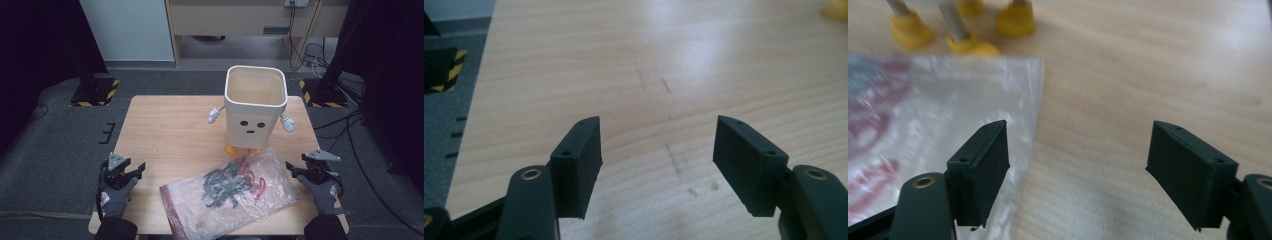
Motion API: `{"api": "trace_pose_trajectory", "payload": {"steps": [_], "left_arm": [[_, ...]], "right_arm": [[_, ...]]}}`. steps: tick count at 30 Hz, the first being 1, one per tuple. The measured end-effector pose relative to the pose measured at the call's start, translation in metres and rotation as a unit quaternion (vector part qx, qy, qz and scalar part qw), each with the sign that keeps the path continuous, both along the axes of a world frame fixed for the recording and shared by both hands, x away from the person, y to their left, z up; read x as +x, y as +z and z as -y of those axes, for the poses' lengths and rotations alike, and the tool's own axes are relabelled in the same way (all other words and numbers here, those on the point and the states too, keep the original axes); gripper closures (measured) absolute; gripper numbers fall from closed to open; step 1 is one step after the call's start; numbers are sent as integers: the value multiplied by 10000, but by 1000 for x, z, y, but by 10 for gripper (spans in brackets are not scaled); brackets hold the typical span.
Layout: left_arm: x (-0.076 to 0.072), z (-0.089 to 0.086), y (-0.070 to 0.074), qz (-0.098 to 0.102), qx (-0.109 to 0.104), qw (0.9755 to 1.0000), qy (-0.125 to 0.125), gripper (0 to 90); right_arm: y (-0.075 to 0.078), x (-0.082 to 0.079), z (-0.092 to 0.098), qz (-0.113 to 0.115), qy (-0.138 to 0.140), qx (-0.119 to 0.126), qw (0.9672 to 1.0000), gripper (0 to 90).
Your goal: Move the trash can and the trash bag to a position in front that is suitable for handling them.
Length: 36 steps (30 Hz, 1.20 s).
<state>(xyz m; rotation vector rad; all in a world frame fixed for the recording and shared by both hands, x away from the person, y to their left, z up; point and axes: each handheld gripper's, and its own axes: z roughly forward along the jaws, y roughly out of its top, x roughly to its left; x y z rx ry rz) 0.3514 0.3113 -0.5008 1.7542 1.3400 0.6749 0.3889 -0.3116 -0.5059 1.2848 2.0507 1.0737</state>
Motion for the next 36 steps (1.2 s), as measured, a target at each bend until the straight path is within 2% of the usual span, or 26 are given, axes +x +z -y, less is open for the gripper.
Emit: {"api": "trace_pose_trajectory", "payload": {"steps": [1, 4, 5, 6, 11, 15, 20, 23, 24, 28, 33, 36], "left_arm": [[-3, 1, 7, 197, -52, 9998, 18, 351], [-5, 4, 16, 430, -131, 9990, 0, 340], [-5, 4, 16, 430, -131, 9990, 0, 338], [-6, 8, 22, 557, -173, 9983, -40, 336], [-7, 15, 30, 707, -210, 9972, -145, 339], [-6, 25, 42, 921, -278, 9950, -262, 342], [2, 40, 55, 1087, -381, 9925, -412, 350], [8, 49, 65, 1171, -536, 9904, -512, 355], [10, 55, 70, 1222, -609, 9892, -534, 356], [17, 73, 85, 1379, -612, 9862, -684, 361], [26, 99, 102, 1545, -608, 9821, -883, 363], [33, 113, 107, 1569, -587, 9810, -977, 367]], "right_arm": [[9, -2, -2, 176, -16, 34, 9998, 238], [17, -4, -3, 347, -42, 97, 9993, 231], [17, -4, -3, 347, -42, 97, 9993, 231], [21, -5, -4, 411, -56, 110, 9991, 223], [30, -7, -6, 558, -41, 93, 9984, 218], [35, -8, -6, 681, -48, 182, 9975, 228], [52, -11, -7, 991, -92, 368, 9944, 240], [60, -11, -7, 1088, -102, 460, 9929, 242], [62, -11, -7, 1110, -113, 492, 9925, 242], [72, -6, -9, 1260, -88, 616, 9901, 258], [83, 4, -17, 1283, -27, 528, 9903, 275], [87, 11, -19, 1281, -2, 536, 9903, 291]]}}
